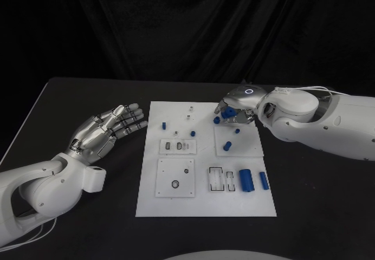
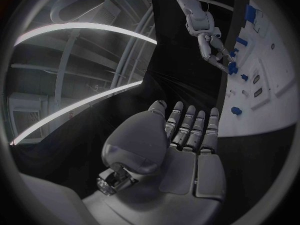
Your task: Assemble the parts on the task board
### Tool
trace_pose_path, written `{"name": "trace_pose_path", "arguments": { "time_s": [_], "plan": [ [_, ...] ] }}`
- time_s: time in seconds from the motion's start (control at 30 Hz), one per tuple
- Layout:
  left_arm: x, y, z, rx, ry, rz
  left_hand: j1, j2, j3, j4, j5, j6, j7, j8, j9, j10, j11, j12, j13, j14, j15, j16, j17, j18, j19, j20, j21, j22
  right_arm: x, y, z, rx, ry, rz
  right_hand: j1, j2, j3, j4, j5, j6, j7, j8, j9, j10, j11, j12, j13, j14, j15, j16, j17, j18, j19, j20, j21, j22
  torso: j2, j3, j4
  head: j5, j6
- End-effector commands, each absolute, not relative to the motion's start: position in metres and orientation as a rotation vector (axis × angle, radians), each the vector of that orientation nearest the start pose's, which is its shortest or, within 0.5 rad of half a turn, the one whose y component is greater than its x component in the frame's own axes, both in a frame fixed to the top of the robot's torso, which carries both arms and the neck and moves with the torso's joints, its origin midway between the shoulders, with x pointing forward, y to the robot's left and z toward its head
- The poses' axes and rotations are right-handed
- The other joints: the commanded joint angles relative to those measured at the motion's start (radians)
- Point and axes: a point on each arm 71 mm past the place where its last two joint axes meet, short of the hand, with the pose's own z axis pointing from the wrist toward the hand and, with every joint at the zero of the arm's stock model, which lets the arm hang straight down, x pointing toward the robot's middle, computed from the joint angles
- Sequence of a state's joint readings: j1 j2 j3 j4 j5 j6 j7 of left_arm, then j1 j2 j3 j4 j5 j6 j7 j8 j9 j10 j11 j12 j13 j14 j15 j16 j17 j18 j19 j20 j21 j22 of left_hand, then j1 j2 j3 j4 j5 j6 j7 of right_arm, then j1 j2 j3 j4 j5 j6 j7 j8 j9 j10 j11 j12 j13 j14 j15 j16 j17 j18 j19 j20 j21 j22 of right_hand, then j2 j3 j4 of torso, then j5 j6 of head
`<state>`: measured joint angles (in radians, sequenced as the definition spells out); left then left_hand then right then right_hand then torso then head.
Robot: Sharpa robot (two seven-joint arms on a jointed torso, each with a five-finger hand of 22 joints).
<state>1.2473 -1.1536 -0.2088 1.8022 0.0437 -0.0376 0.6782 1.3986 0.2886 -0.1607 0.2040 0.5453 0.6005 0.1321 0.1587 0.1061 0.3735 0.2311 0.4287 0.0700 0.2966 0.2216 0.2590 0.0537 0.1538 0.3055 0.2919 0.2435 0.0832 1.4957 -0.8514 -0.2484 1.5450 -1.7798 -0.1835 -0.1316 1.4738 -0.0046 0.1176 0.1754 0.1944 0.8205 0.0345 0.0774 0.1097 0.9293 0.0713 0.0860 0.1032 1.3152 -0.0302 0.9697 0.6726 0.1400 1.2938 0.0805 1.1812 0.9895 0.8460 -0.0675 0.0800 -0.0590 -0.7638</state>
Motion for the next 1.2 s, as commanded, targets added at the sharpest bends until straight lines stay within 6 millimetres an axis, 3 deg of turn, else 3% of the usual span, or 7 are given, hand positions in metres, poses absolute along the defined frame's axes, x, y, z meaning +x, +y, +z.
{"name": "trace_pose_path", "arguments": {
  "time_s": [0.03, 0.57, 0.93, 1.07, 1.2],
  "plan": [
    [0.406, 0.265, -0.167, -0.998, 1.226, -1.947, 0.010, 0.000, 0.006, -0.001, 0.006, 0.002, 0.002, 0.003, 0.001, 0.001, 0.007, 0.004, 0.001, -0.006, 0.003, 0.001, -0.001, -0.017, -0.008, -0.002, -0.007, -0.002, 0.498, -0.196, -0.123, -0.649, 1.542, 0.333, 0.010, 0.005, 0.010, 0.000, 0.011, 0.011, 0.000, 0.004, 0.002, 0.010, 0.001, 0.002, 0.001, 0.003, 0.002, 0.004, 0.001, -0.020, 0.002, 0.000, 0.006, 0.003, 0.000, 0.0014, 0.0016, 0.001, -0.001],
    [0.406, 0.257, -0.168, -1.004, 1.255, -1.963, 0.011, -0.002, 0.027, -0.009, 0.012, -0.005, 0.010, 0.000, -0.001, -0.004, 0.019, 0.001, 0.000, -0.007, 0.014, 0.005, 0.000, -0.026, -0.015, 0.000, -0.012, -0.004, 0.500, -0.185, -0.133, -0.661, 1.549, 0.351, 0.024, 0.015, 0.059, -0.005, 0.047, 0.044, 0.005, 0.011, 0.009, 0.021, 0.005, -0.002, 0.000, 0.000, 0.004, 0.009, 0.008, -0.025, 0.007, 0.001, 0.024, 0.038, 0.001, 0.0020, -0.0025, 0.004, -0.002],
    [0.407, 0.258, -0.169, -1.007, 1.260, -1.953, 0.010, -0.004, 0.035, -0.012, 0.014, 0.000, 0.014, 0.001, -0.001, -0.001, 0.024, 0.003, 0.001, 0.000, 0.020, 0.013, 0.002, -0.032, -0.010, 0.001, -0.009, -0.004, 0.503, -0.183, -0.136, -0.648, 1.528, 0.359, 0.035, 0.021, 0.120, -0.009, 0.025, 0.112, 0.013, 0.034, 0.030, 0.061, -0.006, 0.002, -0.003, 0.005, -0.003, 0.016, 0.017, -0.026, 0.009, -0.003, 0.036, 0.062, 0.000, 0.0026, -0.0024, 0.008, -0.006],
    [0.407, 0.258, -0.170, -1.008, 1.261, -1.951, 0.009, -0.005, 0.037, -0.013, 0.015, 0.000, 0.015, 0.001, -0.001, -0.001, 0.025, 0.003, 0.001, 0.001, 0.021, 0.015, 0.002, -0.033, -0.009, 0.001, -0.009, -0.003, 0.504, -0.183, -0.137, -0.640, 1.514, 0.364, 0.075, 0.039, 0.183, -0.040, -0.028, 0.143, 0.024, 0.045, 0.047, 0.098, -0.028, 0.002, -0.008, 0.004, -0.017, 0.013, 0.016, -0.027, 0.009, -0.015, 0.040, 0.074, 0.000, 0.0026, -0.0027, 0.008, -0.006],
    [0.408, 0.258, -0.170, -1.009, 1.263, -1.949, 0.009, -0.005, 0.037, -0.013, 0.015, 0.000, 0.015, 0.001, -0.001, -0.001, 0.025, 0.003, 0.001, 0.001, 0.021, 0.015, 0.002, -0.033, -0.009, 0.001, -0.009, -0.003, 0.504, -0.183, -0.135, -0.622, 1.476, 0.378, 0.080, 0.035, 0.231, -0.057, -0.091, 0.164, 0.032, 0.054, 0.064, 0.139, -0.037, 0.002, -0.013, 0.007, -0.024, 0.012, 0.017, -0.030, 0.014, -0.022, 0.049, 0.093, 0.000, 0.0028, -0.0029, 0.011, -0.007]
  ]
}}
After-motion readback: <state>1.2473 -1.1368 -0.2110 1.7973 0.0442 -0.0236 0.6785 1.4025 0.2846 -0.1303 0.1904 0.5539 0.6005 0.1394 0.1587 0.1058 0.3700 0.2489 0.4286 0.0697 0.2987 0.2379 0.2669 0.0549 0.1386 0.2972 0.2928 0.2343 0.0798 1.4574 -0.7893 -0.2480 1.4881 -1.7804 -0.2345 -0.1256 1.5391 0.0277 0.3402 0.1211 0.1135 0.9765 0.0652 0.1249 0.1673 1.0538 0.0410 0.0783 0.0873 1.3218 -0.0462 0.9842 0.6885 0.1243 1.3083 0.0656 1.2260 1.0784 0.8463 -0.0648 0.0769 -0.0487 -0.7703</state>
